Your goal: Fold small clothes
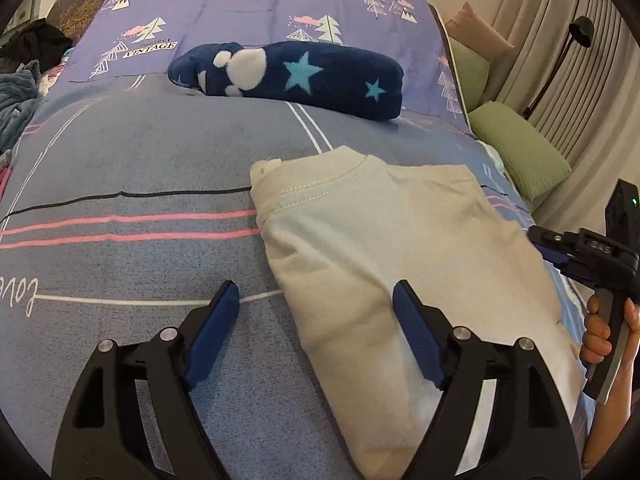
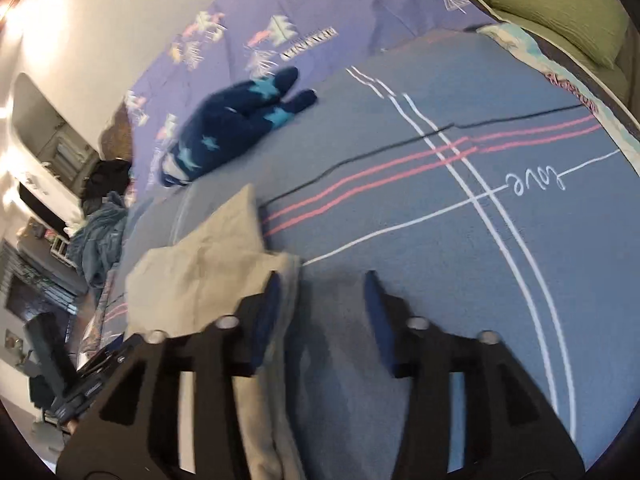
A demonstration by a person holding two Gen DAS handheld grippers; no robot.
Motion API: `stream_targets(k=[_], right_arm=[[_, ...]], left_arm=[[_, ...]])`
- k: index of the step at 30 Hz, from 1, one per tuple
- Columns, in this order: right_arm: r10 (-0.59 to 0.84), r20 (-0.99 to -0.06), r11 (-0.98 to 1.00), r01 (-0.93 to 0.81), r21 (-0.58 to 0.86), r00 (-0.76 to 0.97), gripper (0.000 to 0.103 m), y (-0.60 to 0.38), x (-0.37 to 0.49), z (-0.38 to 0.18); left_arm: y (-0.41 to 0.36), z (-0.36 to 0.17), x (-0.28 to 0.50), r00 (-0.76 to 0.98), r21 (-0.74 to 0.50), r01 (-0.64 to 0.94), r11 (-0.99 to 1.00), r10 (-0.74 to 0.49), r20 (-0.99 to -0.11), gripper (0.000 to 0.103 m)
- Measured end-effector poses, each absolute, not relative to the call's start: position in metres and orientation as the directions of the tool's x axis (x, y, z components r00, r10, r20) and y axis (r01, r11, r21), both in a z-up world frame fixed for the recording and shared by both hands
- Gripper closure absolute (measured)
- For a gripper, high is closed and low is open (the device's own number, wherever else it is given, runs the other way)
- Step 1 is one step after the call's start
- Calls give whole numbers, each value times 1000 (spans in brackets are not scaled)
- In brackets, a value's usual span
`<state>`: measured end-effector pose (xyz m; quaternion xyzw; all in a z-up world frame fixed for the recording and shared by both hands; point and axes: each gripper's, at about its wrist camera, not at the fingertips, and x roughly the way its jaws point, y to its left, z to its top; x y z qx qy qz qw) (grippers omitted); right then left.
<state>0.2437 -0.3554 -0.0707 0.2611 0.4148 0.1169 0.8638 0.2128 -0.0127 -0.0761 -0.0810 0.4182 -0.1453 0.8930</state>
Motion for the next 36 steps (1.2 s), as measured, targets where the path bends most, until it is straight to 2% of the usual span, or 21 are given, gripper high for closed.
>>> stream_targets(k=[3, 6, 8, 10, 13, 16, 23, 32, 36], right_arm=[[492, -618, 806, -53, 590, 613, 37, -358, 224, -65], [521, -628, 816, -120, 566, 578, 33, -350, 203, -62], [542, -636, 816, -165, 554, 549, 30, -344, 193, -62], [545, -655, 824, -191, 533, 523, 27, -339, 189, -64], [544, -684, 828, -181, 531, 485, 26, -336, 199, -77], [578, -664, 805, -196, 560, 474, 25, -335, 212, -86], [597, -660, 802, -316, 507, 455, 25, -317, 226, -91], [643, -650, 765, -397, 508, 406, 25, -305, 261, -91], [653, -654, 752, -430, 500, 382, 25, -294, 277, -90]], left_arm=[[-6, -73, 208, 583, -349, 215, 912, -407, -703, 23], [-8, -70, 198, 530, -445, 258, 858, -510, -677, 23], [-14, -70, 194, 498, -467, 283, 838, -544, -675, 22], [-23, -71, 190, 490, -448, 297, 843, -537, -687, 15], [-30, -71, 188, 494, -410, 313, 857, -515, -701, 13], [-33, -72, 187, 493, -386, 330, 861, -506, -707, 12], [-33, -75, 190, 486, -383, 342, 858, -511, -709, 11], [-37, -79, 196, 465, -381, 366, 849, -522, -715, 2], [-43, -80, 207, 464, -367, 363, 857, -508, -726, 2]])
